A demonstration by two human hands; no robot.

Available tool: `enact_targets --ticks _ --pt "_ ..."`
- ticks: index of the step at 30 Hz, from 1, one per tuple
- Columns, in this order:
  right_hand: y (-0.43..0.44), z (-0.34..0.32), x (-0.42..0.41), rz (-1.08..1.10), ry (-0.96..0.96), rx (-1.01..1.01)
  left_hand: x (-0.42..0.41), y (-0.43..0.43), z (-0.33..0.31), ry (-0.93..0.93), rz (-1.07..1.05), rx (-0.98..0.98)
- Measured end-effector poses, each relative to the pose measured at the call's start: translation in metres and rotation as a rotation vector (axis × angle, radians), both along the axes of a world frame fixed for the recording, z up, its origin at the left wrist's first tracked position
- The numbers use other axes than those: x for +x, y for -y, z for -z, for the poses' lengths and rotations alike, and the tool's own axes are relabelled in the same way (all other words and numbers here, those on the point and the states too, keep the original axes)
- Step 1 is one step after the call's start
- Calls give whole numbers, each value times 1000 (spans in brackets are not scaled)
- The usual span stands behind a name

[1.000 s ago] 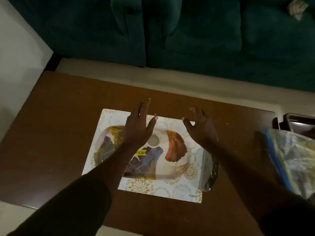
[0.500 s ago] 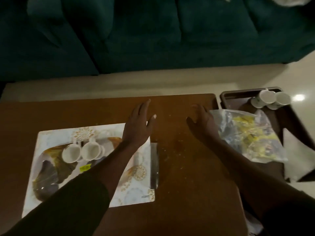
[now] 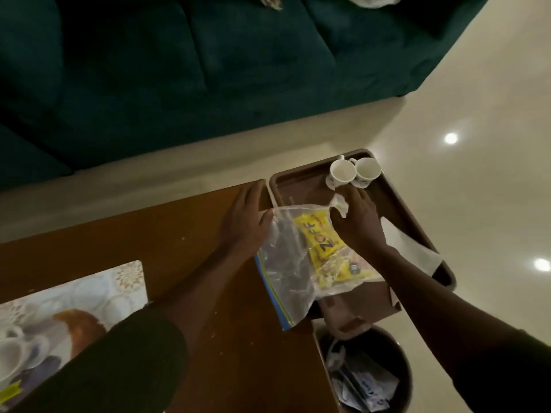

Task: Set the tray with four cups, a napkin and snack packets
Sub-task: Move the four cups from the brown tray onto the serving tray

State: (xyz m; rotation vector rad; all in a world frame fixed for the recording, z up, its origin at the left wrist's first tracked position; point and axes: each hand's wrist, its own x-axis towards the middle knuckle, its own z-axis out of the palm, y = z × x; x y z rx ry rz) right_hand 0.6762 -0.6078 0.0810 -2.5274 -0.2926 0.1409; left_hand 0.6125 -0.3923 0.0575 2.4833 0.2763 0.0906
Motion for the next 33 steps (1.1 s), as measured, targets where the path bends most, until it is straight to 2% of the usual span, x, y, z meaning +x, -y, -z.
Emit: enact_targets --ticks 6,11,17,21,25,29,33 --pt "61 9 55 90 -72 -80 50 66 16 -31 48 -65" --pt "83 17 101 123 -106 -14 86 111 31 -41 52 -54" --pt "91 46 147 0 -58 -58 147 154 36 -61 -18 -224" --pt "87 63 157 -44 -54 -75 170 172 49 -113 -167 -304" --pt "87 75 154 -60 -83 -107 172 179 61 -124 -235 -281" --pt "93 80 152 -8 -79 -98 172 180 62 -85 -234 -267" --pt "96 69 141 28 -45 8 165 177 56 -1 -267 -334"
